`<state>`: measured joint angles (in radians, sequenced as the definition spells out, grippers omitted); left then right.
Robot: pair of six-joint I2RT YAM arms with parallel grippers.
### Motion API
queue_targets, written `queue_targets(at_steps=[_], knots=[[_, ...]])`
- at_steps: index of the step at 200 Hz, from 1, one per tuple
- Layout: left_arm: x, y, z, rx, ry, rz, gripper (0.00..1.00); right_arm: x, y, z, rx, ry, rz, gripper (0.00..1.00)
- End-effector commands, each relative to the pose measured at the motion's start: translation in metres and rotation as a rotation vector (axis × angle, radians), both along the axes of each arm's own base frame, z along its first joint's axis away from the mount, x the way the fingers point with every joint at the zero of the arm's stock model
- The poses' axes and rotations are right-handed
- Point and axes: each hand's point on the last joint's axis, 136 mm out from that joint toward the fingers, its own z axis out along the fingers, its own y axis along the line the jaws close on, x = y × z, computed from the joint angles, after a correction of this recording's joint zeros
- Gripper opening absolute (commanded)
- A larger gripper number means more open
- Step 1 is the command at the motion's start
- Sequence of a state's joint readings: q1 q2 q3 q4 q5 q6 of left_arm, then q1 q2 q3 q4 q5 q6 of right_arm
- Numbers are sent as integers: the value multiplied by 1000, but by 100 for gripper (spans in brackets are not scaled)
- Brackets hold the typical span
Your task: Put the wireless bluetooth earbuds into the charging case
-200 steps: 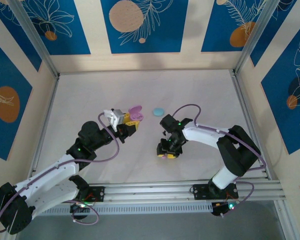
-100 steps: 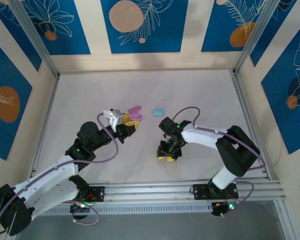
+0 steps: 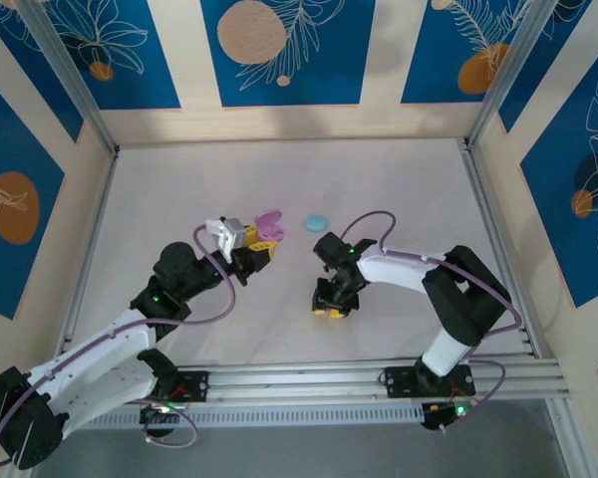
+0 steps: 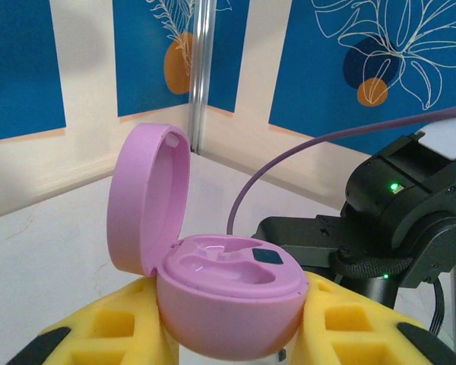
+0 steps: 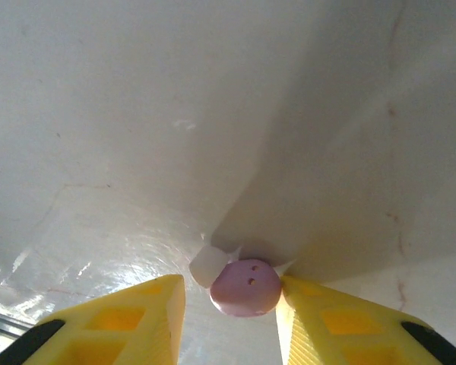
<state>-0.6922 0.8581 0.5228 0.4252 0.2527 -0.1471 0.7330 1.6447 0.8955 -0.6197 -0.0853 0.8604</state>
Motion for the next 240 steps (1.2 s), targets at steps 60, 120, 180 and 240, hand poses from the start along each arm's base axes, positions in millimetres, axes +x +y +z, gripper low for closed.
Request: queue_targets(at_steps=[60, 120, 180, 240], knots=[[-4, 0, 24, -28, -56, -5, 21, 13, 9, -2, -39, -30, 75, 35], [-4, 1, 24, -28, -58, -2, 21, 15, 13, -3, -74, -51, 114, 29], [-3, 3, 26, -29, -66, 10, 21, 16, 18, 3, -128, -69, 182, 27], [-5, 6, 25, -26, -68, 18, 21, 15, 30, 3, -99, -63, 205, 30]])
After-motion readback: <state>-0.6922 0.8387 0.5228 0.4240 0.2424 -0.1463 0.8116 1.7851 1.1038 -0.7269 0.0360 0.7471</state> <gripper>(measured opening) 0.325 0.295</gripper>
